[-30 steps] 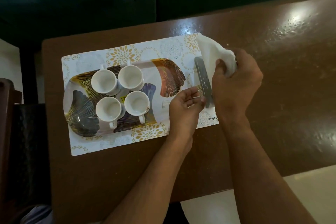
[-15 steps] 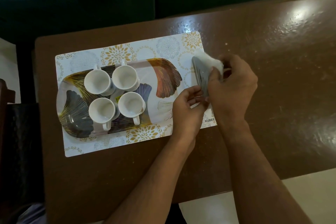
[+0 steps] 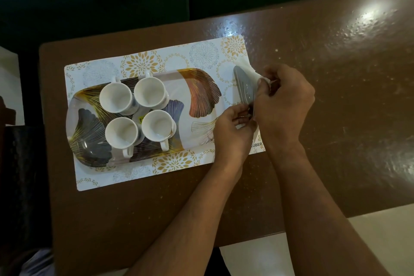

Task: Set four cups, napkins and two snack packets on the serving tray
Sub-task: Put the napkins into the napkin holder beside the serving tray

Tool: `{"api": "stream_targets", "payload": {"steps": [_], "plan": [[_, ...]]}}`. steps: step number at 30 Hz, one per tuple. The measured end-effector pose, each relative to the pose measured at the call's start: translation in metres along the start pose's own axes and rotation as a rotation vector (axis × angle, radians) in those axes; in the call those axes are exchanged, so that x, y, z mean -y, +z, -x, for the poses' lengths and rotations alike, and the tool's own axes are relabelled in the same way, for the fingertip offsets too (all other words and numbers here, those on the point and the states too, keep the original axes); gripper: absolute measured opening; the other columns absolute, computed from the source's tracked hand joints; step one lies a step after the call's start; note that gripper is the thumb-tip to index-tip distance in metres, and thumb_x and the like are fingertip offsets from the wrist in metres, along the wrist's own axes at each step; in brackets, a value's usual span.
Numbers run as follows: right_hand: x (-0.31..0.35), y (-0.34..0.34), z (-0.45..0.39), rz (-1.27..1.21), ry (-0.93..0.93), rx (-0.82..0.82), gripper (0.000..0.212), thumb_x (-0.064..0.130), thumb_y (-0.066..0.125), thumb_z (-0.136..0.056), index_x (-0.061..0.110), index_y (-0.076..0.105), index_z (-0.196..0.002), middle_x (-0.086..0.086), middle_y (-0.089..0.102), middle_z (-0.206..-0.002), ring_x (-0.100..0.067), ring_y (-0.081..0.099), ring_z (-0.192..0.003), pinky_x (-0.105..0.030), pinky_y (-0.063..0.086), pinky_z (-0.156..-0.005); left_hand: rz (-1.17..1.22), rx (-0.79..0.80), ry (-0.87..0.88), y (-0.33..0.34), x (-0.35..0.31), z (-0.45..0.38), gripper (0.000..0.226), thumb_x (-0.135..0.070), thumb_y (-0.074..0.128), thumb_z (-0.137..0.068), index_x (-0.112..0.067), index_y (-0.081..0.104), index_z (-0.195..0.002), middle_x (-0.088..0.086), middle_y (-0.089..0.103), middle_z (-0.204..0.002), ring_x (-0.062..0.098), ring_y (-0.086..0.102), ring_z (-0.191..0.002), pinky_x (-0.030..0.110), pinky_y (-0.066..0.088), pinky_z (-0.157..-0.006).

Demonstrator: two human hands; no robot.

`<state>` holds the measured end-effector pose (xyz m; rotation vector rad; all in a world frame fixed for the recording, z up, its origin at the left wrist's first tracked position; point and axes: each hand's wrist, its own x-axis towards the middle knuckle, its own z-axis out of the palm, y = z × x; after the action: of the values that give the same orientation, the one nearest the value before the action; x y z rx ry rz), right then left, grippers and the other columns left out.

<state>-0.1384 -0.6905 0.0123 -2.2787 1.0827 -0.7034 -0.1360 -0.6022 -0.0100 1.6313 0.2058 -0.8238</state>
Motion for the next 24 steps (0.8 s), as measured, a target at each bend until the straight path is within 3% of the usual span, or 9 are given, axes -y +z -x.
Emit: {"api": "stream_targets", "payload": {"steps": [9, 11, 15, 18, 21, 24], "plan": [[0.002, -0.001, 0.003, 0.014, -0.018, 0.012, 0.021, 0.010, 0.069, -0.087, 0.010, 0.075, -0.107, -0.002, 0.074, -0.099, -0.018, 0.069, -0.086, -0.036, 0.059, -0.079, 0.025, 0.016, -0.010, -0.005, 0.001, 0.004, 0.036, 0.000, 0.070, -0.092, -0.010, 0.070, -0.126, 0.003, 0.076, -0.117, 0.017, 0.072, -0.109, 0.047, 0.058, -0.103], [0.007, -0.004, 0.006, 0.047, -0.038, -0.010, 0.023, 0.014, 0.069, -0.087, 0.009, 0.074, -0.109, -0.004, 0.073, -0.101, -0.022, 0.068, -0.091, -0.028, 0.053, -0.081, 0.031, 0.017, 0.002, -0.009, -0.001, 0.006, 0.034, -0.003, 0.069, -0.093, -0.012, 0.070, -0.126, 0.002, 0.076, -0.118, 0.017, 0.071, -0.111, 0.048, 0.057, -0.103], [0.025, -0.010, 0.017, 0.167, -0.143, -0.051, 0.028, 0.014, 0.063, -0.089, 0.006, 0.073, -0.114, -0.011, 0.071, -0.109, -0.028, 0.061, -0.102, -0.011, 0.027, -0.085, 0.071, 0.010, 0.050, -0.029, -0.010, 0.011, 0.031, -0.013, 0.068, -0.093, -0.015, 0.070, -0.124, 0.001, 0.075, -0.120, 0.016, 0.071, -0.113, 0.047, 0.057, -0.104], [0.042, -0.006, 0.032, 0.181, -0.257, 0.004, 0.029, 0.015, 0.066, -0.092, 0.006, 0.071, -0.119, -0.012, 0.068, -0.116, -0.028, 0.059, -0.107, -0.014, 0.029, -0.088, 0.058, -0.030, 0.131, -0.055, -0.020, 0.015, 0.028, -0.019, 0.070, -0.096, -0.019, 0.070, -0.124, -0.004, 0.074, -0.120, 0.009, 0.069, -0.112, 0.039, 0.057, -0.103], [0.057, 0.007, 0.049, 0.168, -0.327, 0.080, 0.031, 0.020, 0.063, -0.096, 0.007, 0.070, -0.123, -0.012, 0.068, -0.119, -0.030, 0.059, -0.113, -0.028, 0.043, -0.094, -0.055, -0.095, 0.273, -0.090, -0.031, 0.016, 0.027, -0.019, 0.071, -0.097, -0.019, 0.070, -0.123, -0.004, 0.073, -0.119, 0.006, 0.068, -0.109, 0.027, 0.057, -0.097], [0.078, 0.024, 0.070, 0.178, -0.371, 0.125, 0.030, 0.020, 0.064, -0.096, 0.009, 0.070, -0.123, -0.010, 0.070, -0.120, -0.031, 0.060, -0.114, -0.033, 0.040, -0.097, -0.195, -0.175, 0.395, -0.137, -0.035, 0.020, 0.033, -0.022, 0.072, -0.096, -0.020, 0.066, -0.129, -0.003, 0.069, -0.126, 0.006, 0.064, -0.113, 0.018, 0.055, -0.092]]}}
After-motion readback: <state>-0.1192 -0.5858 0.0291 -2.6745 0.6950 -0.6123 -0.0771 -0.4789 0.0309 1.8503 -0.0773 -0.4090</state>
